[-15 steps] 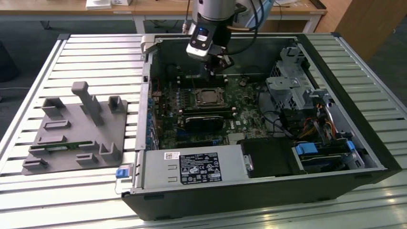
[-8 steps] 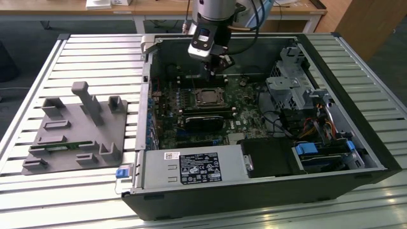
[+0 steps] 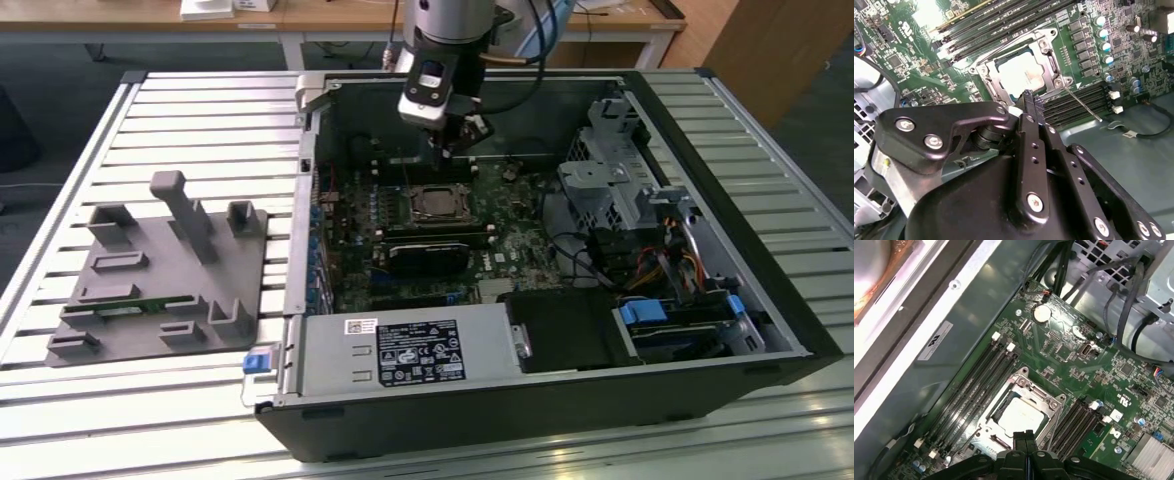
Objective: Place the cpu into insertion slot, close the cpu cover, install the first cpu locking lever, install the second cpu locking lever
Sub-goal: 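Install the first cpu locking lever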
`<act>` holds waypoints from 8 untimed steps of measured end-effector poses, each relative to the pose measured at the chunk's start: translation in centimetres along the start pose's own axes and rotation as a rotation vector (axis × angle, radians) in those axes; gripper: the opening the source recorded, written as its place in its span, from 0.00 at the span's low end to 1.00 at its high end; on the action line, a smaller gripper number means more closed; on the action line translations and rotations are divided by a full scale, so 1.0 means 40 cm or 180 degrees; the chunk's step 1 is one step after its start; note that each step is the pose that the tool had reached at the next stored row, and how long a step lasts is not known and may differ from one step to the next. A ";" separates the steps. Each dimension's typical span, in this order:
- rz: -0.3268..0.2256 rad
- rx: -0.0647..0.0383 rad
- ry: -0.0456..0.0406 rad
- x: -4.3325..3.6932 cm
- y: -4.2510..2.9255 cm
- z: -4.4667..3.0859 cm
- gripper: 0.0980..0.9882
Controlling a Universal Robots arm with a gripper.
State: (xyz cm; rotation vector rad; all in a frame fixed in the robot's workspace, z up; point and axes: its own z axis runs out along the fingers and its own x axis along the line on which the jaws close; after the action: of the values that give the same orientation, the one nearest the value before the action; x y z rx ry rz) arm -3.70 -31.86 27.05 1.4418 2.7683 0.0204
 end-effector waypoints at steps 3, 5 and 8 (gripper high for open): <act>-0.0052 -0.0001 0.0001 0.000 0.000 0.000 0.02; -0.0118 -0.0001 0.0002 0.000 0.000 0.000 0.02; -0.0269 -0.0003 0.0006 0.000 0.000 0.000 0.02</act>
State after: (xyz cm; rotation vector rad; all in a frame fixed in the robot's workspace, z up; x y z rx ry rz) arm -3.70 -31.87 27.05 1.3238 2.8273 0.0217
